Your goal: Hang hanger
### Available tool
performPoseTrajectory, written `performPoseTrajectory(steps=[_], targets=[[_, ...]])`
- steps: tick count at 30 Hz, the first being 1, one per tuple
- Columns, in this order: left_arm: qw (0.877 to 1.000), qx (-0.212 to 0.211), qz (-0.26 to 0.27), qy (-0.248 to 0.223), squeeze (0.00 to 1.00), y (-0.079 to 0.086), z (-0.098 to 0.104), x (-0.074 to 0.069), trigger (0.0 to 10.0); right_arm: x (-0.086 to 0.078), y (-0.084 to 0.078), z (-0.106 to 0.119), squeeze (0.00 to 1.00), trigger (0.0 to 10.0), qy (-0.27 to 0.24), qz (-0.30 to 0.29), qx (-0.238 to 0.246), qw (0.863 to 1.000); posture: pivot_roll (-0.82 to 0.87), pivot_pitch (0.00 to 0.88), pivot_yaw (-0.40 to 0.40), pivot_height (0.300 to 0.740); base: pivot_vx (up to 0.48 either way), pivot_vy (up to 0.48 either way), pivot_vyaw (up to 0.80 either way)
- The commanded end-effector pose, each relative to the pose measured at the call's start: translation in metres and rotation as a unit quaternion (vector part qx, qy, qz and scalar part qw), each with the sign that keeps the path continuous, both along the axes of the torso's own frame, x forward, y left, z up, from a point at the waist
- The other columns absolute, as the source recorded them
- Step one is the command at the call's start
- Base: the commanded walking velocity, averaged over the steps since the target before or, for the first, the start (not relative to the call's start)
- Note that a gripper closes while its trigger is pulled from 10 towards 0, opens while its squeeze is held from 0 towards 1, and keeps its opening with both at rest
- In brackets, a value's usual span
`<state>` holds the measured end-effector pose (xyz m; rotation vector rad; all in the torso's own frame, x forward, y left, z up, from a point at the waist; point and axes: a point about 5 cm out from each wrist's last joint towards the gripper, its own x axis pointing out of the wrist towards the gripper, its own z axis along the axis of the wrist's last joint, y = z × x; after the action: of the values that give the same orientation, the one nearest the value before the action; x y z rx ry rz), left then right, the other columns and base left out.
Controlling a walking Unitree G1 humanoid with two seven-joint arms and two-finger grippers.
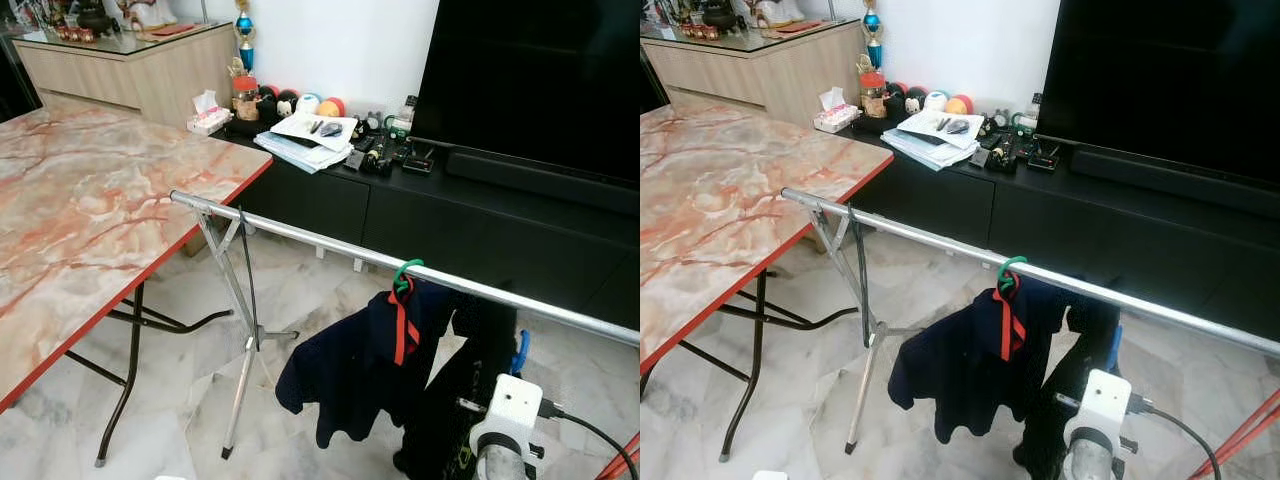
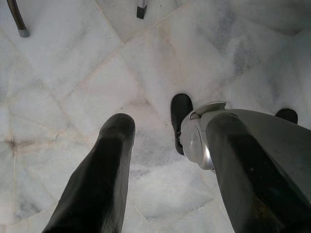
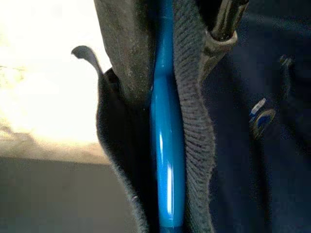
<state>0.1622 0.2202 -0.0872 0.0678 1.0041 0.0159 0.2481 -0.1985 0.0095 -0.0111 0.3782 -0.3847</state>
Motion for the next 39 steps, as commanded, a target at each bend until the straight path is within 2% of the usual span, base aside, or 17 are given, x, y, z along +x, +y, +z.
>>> performPoseTrajectory(steps=[1,12,16,19,24,28,34,39], targets=[[1.0,0.009,-0.003,0.013,0.0,0.002,-0.002,-0.006,10.0,0.004,0.006,0.004,0.0,10.0,-0.007,0.03,0.005,1.0,0.11,0.019,0.007,0.74,0.0,0.0,0.0],[1.0,0.012,-0.009,0.017,0.0,0.001,-0.004,-0.009,10.0,0.011,0.005,0.003,0.0,10.0,0.016,0.037,0.025,0.999,0.11,0.004,0.004,0.74,0.0,0.0,0.0],[1.0,0.01,-0.005,0.017,0.0,-0.001,-0.004,-0.01,10.0,0.013,0.002,0.004,0.0,10.0,0.003,0.022,0.052,0.998,0.11,0.0,0.005,0.74,0.0,0.0,0.0],[1.0,0.009,-0.002,0.016,0.0,-0.001,-0.005,-0.01,10.0,0.018,0.005,0.011,0.0,10.0,-0.025,0.029,0.057,0.998,0.1,0.0,0.008,0.74,0.0,0.0,0.0],[1.0,0.008,0.0,0.015,0.0,-0.002,-0.005,-0.01,10.0,0.019,0.006,0.012,0.0,10.0,-0.031,0.02,0.066,0.997,0.1,0.0,0.011,0.74,0.0,0.0,0.0],[1.0,0.008,0.0,0.014,0.0,-0.001,-0.004,-0.009,10.0,0.02,0.004,0.01,0.0,10.0,-0.025,0.015,0.068,0.997,0.09,0.0,0.017,0.74,0.0,0.0,0.0],[1.0,0.008,-0.001,0.014,0.0,-0.001,-0.004,-0.009,10.0,0.02,0.003,0.01,0.0,10.0,-0.025,0.016,0.067,0.997,0.09,0.0,0.02,0.74,0.0,0.0,-0.68],[1.0,0.008,-0.001,0.012,0.0,-0.001,-0.004,-0.008,10.0,0.022,0.006,0.01,0.0,10.0,-0.023,0.022,0.062,0.998,0.09,0.0,0.015,0.74,-0.201,0.0,0.0]])
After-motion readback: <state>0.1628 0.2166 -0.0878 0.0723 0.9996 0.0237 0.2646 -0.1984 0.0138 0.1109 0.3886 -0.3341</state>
